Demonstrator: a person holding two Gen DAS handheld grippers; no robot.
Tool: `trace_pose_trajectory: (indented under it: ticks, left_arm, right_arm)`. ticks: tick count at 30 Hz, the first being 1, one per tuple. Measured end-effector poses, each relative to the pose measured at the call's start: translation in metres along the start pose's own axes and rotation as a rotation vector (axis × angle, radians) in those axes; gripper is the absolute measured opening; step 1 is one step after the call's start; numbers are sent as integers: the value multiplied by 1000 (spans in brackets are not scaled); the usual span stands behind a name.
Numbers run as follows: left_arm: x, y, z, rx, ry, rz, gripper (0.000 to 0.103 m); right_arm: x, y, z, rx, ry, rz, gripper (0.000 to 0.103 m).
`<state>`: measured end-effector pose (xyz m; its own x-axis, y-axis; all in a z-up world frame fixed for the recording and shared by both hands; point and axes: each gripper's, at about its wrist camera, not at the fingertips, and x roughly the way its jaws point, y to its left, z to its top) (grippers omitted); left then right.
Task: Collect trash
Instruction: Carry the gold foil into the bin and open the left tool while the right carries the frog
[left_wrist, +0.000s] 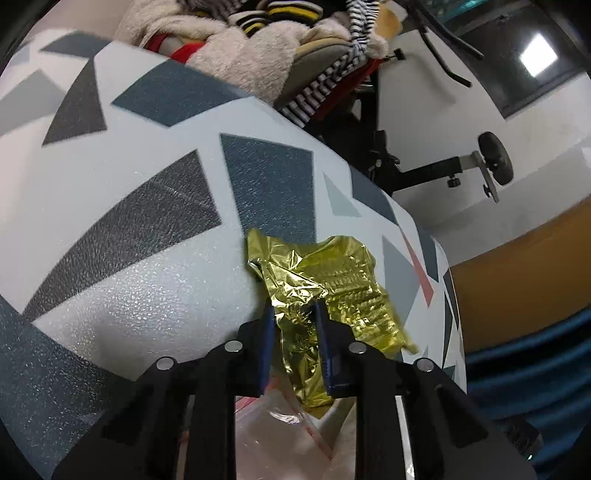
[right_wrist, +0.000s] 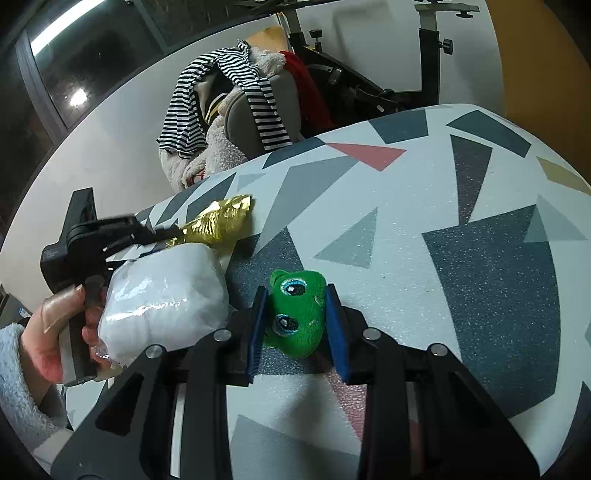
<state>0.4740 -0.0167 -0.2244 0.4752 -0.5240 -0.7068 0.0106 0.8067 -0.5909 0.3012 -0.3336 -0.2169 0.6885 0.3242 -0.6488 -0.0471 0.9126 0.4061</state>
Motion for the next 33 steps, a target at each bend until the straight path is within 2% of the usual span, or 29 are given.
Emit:
trace_pose_trajectory:
  ticks: [2, 5, 9, 14, 18, 26, 33]
  left_arm:
    - [-14, -12, 0, 77, -48, -9, 14]
    - [-36, -25, 1, 136, -80, -23, 6]
    - [-80, -44, -2, 242, -125, -29, 5]
    - [-139, -53, -19, 297, -132, -39, 5]
    - [-184, -50, -45, 331, -132, -32, 5]
    - [-258, -38, -115, 395, -127, -27, 5]
    - [-298, -31, -181, 423, -126, -34, 5]
  right_arm:
    - [1, -2, 0, 12, 2, 2, 33]
    - [2, -4, 1, 22, 6, 3, 33]
    - [2, -2, 1, 11, 4, -12, 33]
    - [0, 2, 0, -10, -8, -31, 33]
    - [-9, 12, 4, -72, -16, -53, 33]
    - [-59, 41, 2, -138, -51, 4, 33]
    - [-112, 71, -29, -180, -65, 77, 33]
